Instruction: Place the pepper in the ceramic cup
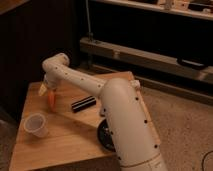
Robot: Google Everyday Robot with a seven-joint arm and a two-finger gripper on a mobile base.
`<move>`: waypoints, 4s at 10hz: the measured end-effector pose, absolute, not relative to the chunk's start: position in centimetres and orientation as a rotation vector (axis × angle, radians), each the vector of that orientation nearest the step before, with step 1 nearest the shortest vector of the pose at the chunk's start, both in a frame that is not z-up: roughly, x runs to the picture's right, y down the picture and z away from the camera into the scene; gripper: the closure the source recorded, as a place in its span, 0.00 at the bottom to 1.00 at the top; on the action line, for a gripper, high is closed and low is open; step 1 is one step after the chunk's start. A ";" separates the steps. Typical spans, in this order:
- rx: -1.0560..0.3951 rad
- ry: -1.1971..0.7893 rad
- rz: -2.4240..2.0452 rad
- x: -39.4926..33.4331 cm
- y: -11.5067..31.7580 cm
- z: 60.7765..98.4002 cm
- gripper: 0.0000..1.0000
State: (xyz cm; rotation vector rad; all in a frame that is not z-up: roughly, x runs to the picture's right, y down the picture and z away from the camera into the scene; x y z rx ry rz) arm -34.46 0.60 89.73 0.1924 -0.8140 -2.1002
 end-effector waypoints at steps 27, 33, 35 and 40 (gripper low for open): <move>0.003 -0.908 -2.237 -36.0 6.7 95.3 0.20; 0.001 -0.905 -2.239 -35.9 6.6 95.4 0.20; 0.000 -0.905 -2.239 -35.9 6.6 95.4 0.20; 0.000 -0.906 -2.238 -35.9 6.7 95.5 0.20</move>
